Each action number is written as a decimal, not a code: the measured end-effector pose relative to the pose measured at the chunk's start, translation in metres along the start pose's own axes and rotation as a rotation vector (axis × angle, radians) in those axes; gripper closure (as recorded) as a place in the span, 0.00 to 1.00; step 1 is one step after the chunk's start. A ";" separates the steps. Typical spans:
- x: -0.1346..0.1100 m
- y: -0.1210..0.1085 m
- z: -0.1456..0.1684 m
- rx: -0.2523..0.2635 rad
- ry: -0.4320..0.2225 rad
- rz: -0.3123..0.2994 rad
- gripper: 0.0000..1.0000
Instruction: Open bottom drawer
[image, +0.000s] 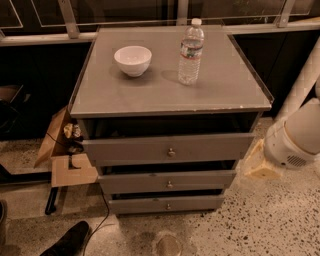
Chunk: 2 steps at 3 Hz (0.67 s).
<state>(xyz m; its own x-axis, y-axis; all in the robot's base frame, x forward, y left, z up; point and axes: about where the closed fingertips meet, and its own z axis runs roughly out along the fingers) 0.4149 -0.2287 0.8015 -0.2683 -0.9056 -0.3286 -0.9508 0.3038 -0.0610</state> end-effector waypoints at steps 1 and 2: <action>0.023 0.015 0.052 -0.100 -0.069 0.064 1.00; 0.024 0.015 0.052 -0.100 -0.068 0.064 1.00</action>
Offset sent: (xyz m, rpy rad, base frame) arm -0.0110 -0.0020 -0.0493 0.0875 0.0746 -0.0211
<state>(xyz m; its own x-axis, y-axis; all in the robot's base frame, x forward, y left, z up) 0.4027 -0.2303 0.7440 -0.3212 -0.8620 -0.3921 -0.9436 0.3265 0.0553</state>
